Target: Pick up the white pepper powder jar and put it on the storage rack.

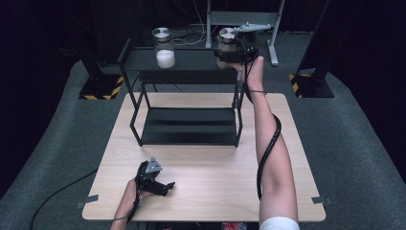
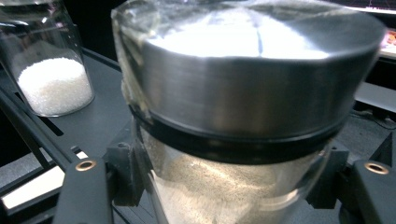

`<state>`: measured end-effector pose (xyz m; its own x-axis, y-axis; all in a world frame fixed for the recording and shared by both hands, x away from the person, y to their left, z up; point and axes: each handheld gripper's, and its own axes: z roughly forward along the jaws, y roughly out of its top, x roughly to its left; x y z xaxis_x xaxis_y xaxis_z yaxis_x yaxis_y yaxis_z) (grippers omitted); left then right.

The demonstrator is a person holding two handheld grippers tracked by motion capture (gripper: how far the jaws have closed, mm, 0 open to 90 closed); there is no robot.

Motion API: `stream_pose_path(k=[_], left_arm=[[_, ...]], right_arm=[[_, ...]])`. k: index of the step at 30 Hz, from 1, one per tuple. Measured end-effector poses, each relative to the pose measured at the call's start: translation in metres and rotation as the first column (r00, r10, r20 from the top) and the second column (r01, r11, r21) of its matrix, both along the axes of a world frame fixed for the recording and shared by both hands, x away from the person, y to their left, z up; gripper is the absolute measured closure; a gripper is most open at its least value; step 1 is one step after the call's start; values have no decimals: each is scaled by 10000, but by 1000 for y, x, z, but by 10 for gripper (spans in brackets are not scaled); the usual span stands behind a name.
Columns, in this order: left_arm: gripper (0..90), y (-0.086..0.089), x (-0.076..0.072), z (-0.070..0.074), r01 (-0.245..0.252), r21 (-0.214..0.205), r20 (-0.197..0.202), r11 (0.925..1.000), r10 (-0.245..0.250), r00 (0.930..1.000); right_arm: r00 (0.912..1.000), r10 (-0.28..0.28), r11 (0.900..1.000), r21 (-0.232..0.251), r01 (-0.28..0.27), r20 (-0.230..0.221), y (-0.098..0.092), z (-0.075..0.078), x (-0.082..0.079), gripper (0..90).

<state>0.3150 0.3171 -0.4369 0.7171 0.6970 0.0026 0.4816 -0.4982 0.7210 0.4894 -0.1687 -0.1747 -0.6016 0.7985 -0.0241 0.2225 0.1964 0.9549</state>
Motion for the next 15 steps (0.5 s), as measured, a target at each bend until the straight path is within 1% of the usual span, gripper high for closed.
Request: stream_pose_path(k=[3,5,10,15], left_arm=[[7,0,0,0,0,3,0,10000,0,10000],[7,0,0,0,2,3,3,10000,-2,10000],[7,0,0,0,1,1,2,10000,-1,10000],[7,0,0,0,2,5,3,10000,-2,10000]], right_arm=[[10000,-30,10000,30,30,-71,0,0,1,303],[9998,-38,10000,71,40,-213,0,2,2,303],[9995,-71,9999,154,76,-317,0,2,3,302],[9992,-79,9999,95,82,-403,1,4,4,301]])
